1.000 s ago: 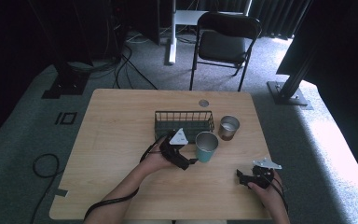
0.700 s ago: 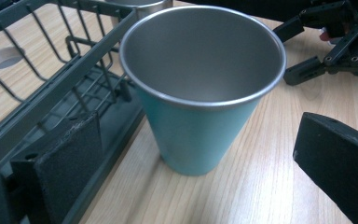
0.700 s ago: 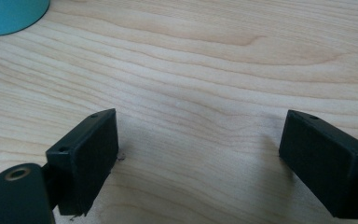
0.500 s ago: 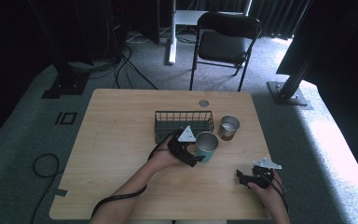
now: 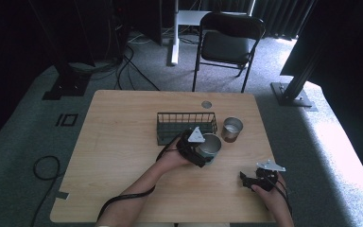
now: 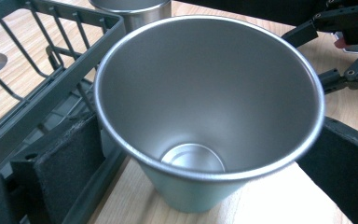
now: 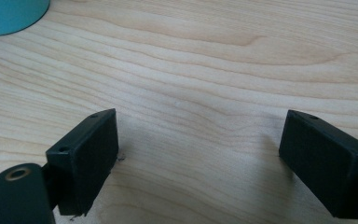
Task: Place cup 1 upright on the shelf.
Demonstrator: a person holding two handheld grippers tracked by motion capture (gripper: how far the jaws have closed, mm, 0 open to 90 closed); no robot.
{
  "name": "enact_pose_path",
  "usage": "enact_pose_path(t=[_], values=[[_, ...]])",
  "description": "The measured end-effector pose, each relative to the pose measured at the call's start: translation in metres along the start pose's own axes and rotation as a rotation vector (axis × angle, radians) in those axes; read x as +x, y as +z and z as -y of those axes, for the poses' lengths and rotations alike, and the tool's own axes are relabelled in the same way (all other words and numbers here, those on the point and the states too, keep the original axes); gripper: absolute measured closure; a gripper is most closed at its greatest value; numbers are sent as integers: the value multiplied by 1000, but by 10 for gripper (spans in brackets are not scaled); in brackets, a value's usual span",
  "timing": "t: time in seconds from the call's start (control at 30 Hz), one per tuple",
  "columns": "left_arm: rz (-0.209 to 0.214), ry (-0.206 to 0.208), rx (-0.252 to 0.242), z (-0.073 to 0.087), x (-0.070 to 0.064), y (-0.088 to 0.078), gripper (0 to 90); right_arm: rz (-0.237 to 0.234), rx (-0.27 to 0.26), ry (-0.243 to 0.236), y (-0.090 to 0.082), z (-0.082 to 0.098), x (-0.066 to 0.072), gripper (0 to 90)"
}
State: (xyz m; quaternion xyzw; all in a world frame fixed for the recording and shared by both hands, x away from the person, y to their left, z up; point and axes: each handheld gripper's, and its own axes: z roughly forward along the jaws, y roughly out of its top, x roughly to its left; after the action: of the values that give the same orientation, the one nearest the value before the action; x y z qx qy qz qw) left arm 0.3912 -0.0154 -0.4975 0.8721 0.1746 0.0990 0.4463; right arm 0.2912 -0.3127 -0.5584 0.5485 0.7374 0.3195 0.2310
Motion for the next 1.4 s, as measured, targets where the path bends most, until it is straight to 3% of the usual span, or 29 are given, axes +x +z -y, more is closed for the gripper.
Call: enact_pose_path(t=[0.5,0.73,0.93,1.4], values=[[-29,10,2,-8,-3,16,21,0,0,0,0,0,0,114],[-47,11,-5,-9,-5,17,120,0,0,1,0,0,0,114],[-67,17,-20,-10,-5,12,139,0,0,0,0,0,0,114],[-43,32,-33,-22,-10,-12,140,0,0,1,0,0,0,114]])
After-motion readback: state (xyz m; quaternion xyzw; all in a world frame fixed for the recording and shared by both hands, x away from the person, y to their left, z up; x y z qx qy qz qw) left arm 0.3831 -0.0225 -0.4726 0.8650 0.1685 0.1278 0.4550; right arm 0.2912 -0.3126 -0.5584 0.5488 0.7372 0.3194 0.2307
